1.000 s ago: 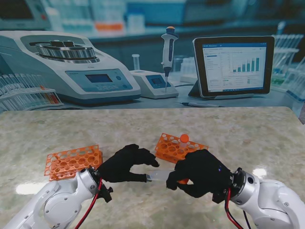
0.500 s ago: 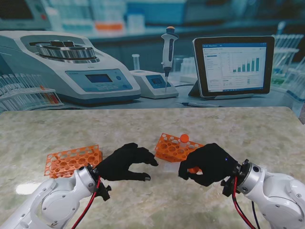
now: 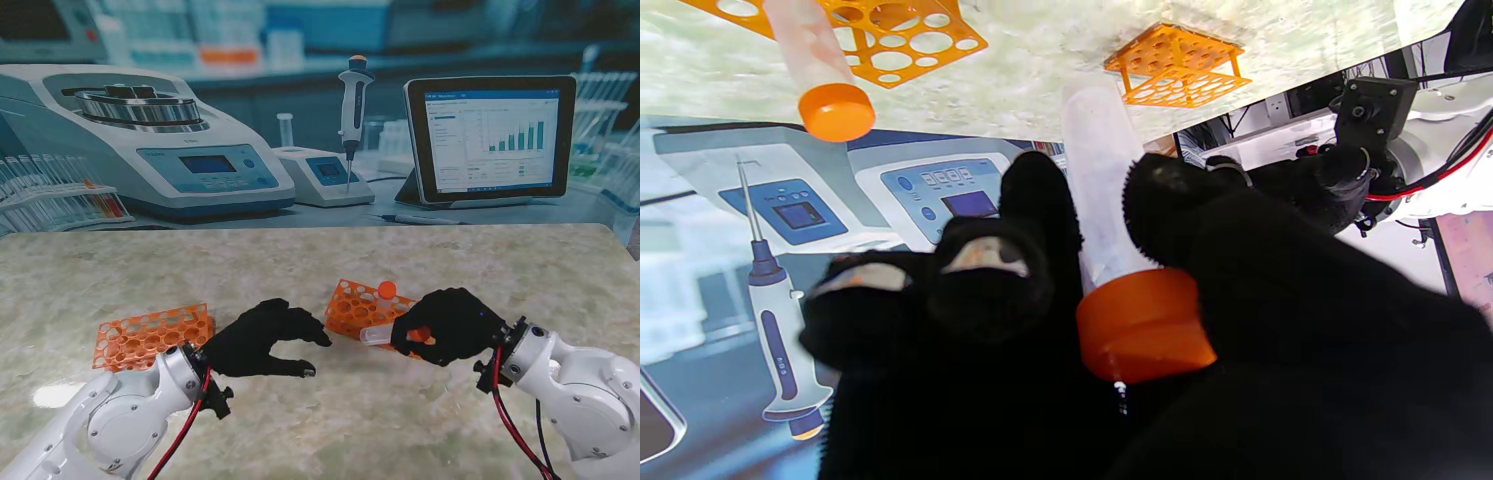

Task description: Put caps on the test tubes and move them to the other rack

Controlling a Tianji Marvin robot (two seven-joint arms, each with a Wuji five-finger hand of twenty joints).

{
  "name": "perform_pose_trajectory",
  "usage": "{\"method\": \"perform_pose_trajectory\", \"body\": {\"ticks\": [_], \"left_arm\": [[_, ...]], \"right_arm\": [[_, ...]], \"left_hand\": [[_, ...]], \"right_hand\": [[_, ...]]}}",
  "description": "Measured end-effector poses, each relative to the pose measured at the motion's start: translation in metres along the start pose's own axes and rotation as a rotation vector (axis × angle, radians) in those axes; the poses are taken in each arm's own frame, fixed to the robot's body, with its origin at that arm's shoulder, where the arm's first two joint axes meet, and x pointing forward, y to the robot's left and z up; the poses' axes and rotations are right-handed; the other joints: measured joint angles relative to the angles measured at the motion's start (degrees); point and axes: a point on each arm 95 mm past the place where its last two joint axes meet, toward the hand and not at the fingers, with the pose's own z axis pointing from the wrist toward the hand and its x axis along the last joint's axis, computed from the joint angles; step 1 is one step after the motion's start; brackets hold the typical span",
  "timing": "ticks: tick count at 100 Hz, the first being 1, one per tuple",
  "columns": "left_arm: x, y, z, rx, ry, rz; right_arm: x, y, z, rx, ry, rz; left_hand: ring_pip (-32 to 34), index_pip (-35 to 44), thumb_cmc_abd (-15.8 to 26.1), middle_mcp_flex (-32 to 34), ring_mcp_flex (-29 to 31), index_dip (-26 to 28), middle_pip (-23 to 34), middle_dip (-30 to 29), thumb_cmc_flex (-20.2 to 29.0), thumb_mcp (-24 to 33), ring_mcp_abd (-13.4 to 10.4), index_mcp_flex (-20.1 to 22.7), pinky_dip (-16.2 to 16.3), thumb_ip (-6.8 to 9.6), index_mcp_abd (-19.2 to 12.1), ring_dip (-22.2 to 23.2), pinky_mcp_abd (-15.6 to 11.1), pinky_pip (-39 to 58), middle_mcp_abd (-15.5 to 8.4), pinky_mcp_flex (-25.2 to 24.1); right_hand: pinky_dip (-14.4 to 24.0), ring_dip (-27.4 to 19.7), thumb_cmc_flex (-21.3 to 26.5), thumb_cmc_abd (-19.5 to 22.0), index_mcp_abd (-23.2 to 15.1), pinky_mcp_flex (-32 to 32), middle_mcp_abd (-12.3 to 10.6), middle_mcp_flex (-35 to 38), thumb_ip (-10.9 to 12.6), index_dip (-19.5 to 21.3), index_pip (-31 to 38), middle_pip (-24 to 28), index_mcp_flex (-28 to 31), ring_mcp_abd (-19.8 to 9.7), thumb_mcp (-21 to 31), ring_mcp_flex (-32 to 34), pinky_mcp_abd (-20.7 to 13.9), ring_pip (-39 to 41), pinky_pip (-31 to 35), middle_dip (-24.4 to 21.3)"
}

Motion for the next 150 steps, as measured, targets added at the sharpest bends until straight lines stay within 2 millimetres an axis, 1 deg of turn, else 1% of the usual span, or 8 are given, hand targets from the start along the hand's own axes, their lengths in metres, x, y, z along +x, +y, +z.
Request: {"method": "perform_pose_trajectory", "body": {"ticks": [21, 36, 68, 123, 150], "left_arm": [[0.000, 0.001, 0.000, -0.002, -0.005, 0.000], [-0.001, 0.001, 0.000, -0.003, -0.009, -0.001], [-0.001, 0.002, -0.001, -0.006, -0.010, -0.001], [-0.002, 0.005, -0.001, -0.013, -0.014, -0.005], [-0.003, 0.006, -0.001, -0.015, -0.016, -0.007]], "right_arm": [[-0.007, 0.003, -0.009, 0.016, -0.026, -0.013], [-0.009, 0.003, -0.014, 0.086, -0.035, -0.030], [-0.016, 0.007, -0.014, 0.197, -0.064, -0.051], [-0.022, 0.013, 0.009, 0.367, -0.080, -0.074], [-0.031, 0.011, 0.023, 0.432, -0.099, -0.064]], "left_hand": [[0.00, 0.00, 0.00, 0.00, 0.00, 0.00, 0.00, 0.00, 0.00, 0.00, -0.01, 0.00, 0.00, 0.00, 0.00, -0.01, 0.00, -0.09, 0.00, 0.00], [0.00, 0.00, 0.00, 0.00, 0.00, 0.00, 0.00, 0.00, 0.00, 0.00, -0.03, 0.00, 0.00, 0.00, 0.00, -0.01, 0.00, -0.12, 0.01, 0.00], [-0.01, 0.00, 0.00, 0.00, 0.00, -0.01, 0.00, 0.00, 0.00, 0.00, -0.05, 0.00, 0.00, 0.00, 0.00, -0.01, 0.01, -0.16, 0.01, 0.00], [-0.01, 0.00, 0.00, 0.00, 0.00, -0.04, 0.00, 0.00, 0.00, 0.00, -0.17, 0.00, 0.00, 0.00, 0.00, 0.00, 0.01, -0.37, 0.01, 0.00], [-0.01, 0.00, 0.00, 0.00, 0.00, -0.05, 0.00, -0.01, 0.00, 0.00, -0.18, 0.00, 0.00, 0.00, 0.00, -0.01, 0.01, -0.60, 0.01, 0.00]], "right_hand": [[0.00, 0.00, 0.02, 0.06, -0.06, 0.00, 0.00, 0.00, 0.01, 0.01, 0.19, 0.00, 0.00, 0.00, 0.02, 0.00, 0.00, 0.00, 0.00, 0.00], [0.00, -0.01, 0.02, 0.29, -0.07, 0.00, 0.00, 0.00, 0.01, 0.06, 0.19, 0.00, 0.00, 0.00, 0.02, 0.00, 0.00, 0.00, 0.00, 0.00], [0.00, -0.01, 0.02, 0.58, -0.11, 0.00, 0.00, 0.00, 0.01, 0.49, 0.22, 0.00, 0.01, 0.00, 0.02, 0.00, 0.00, 0.00, 0.00, 0.00], [0.00, -0.02, 0.02, 0.69, -0.17, 0.00, 0.00, 0.00, 0.02, 0.53, 0.25, 0.00, 0.01, 0.00, 0.02, 0.00, 0.00, -0.01, 0.00, 0.00], [0.00, -0.05, 0.02, 0.70, -0.18, -0.05, 0.00, 0.00, 0.02, 0.53, 0.25, 0.00, 0.01, 0.00, 0.02, 0.00, 0.00, -0.02, -0.08, 0.00]]}}
